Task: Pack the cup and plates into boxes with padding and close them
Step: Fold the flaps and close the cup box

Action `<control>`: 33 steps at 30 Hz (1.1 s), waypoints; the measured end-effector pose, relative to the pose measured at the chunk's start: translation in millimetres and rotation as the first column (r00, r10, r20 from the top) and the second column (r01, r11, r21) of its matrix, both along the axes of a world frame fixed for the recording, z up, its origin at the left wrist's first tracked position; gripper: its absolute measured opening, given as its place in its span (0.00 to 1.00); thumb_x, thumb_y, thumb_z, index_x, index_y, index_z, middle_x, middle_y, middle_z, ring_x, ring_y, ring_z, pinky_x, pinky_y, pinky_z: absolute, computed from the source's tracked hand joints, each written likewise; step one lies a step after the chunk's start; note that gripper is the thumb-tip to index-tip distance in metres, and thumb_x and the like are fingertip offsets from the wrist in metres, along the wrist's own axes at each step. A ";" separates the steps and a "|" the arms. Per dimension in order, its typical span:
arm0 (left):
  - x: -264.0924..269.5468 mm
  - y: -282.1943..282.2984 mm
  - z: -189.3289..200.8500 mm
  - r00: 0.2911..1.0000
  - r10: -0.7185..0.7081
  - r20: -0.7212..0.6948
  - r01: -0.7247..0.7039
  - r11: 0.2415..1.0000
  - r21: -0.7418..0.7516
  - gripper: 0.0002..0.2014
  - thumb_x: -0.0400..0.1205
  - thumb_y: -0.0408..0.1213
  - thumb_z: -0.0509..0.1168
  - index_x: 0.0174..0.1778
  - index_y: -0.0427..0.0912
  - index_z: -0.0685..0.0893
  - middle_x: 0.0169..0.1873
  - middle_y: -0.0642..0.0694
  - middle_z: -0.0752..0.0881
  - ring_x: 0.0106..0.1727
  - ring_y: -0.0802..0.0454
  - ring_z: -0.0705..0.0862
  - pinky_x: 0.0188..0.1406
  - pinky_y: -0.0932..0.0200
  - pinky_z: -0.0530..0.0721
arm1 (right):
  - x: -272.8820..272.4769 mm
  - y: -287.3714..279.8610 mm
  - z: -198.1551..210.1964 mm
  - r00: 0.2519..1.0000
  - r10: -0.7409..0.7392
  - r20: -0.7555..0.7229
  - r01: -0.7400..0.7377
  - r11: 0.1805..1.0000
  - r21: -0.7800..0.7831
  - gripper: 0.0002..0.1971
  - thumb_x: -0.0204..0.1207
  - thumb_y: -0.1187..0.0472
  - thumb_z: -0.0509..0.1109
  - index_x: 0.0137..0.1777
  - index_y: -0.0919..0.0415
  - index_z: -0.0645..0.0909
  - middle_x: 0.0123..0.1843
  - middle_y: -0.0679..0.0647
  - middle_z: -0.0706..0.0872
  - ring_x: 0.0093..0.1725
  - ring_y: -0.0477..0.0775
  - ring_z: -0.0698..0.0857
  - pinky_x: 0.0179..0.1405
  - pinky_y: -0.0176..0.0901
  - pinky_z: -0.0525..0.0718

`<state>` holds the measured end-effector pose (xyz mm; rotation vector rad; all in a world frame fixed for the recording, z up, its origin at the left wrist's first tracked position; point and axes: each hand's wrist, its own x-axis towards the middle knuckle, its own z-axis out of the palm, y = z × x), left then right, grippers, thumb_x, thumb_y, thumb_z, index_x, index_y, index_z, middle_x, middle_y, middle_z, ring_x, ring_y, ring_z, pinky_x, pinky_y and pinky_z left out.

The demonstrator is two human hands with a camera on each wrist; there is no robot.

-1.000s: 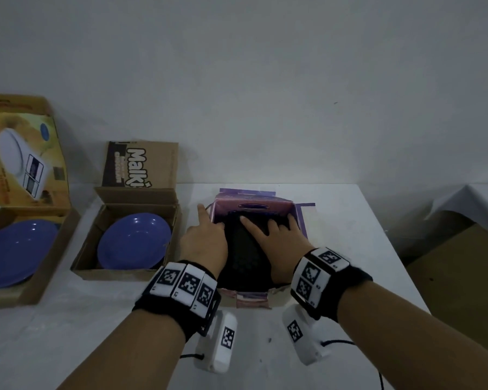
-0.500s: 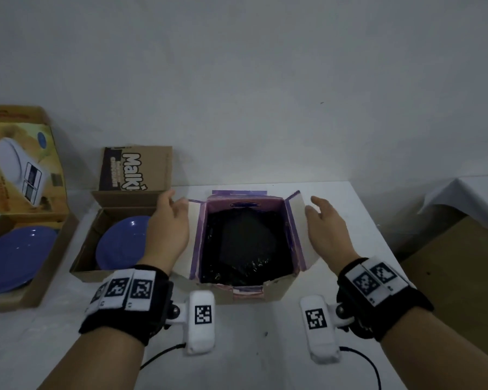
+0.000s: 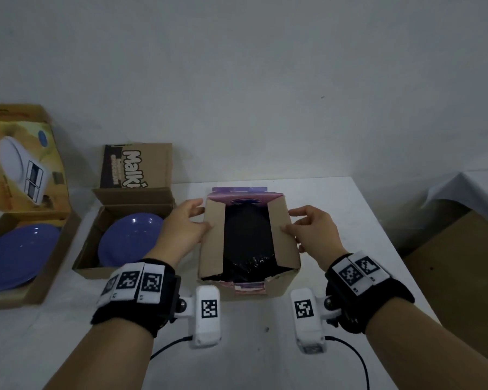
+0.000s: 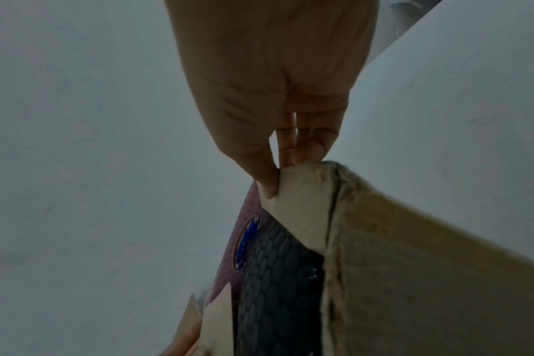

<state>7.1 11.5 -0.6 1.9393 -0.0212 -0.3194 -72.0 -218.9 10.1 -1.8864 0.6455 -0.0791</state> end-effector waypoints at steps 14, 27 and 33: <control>19.4 -20.9 -3.5 0.992 0.032 -0.124 -0.070 0.944 -0.321 0.27 0.76 0.11 0.54 0.65 0.44 0.73 0.64 0.44 0.80 0.66 0.48 0.77 0.59 0.53 0.79 | 0.4 -2.9 -0.8 1.000 0.001 -0.010 -0.001 1.000 0.029 0.12 0.71 0.65 0.74 0.53 0.54 0.82 0.36 0.52 0.82 0.30 0.48 0.80 0.21 0.36 0.76; -12.8 -1.0 -8.9 0.995 0.086 -0.053 -0.101 0.877 -0.469 0.04 0.83 0.37 0.64 0.51 0.46 0.82 0.57 0.48 0.84 0.58 0.54 0.83 0.45 0.66 0.80 | -22.0 -15.7 30.6 0.966 0.258 -0.008 -0.244 0.924 0.293 0.26 0.77 0.37 0.61 0.45 0.62 0.84 0.39 0.52 0.87 0.39 0.51 0.84 0.44 0.45 0.82; -30.3 10.1 -20.2 0.999 -0.008 0.036 0.020 0.933 -0.358 0.13 0.79 0.44 0.68 0.37 0.36 0.82 0.63 0.59 0.80 0.74 0.55 0.72 0.76 0.45 0.69 | -33.7 -22.0 31.9 0.893 0.440 -0.088 -0.405 0.875 0.264 0.45 0.57 0.62 0.81 0.73 0.48 0.61 0.53 0.61 0.90 0.55 0.55 0.87 0.68 0.56 0.73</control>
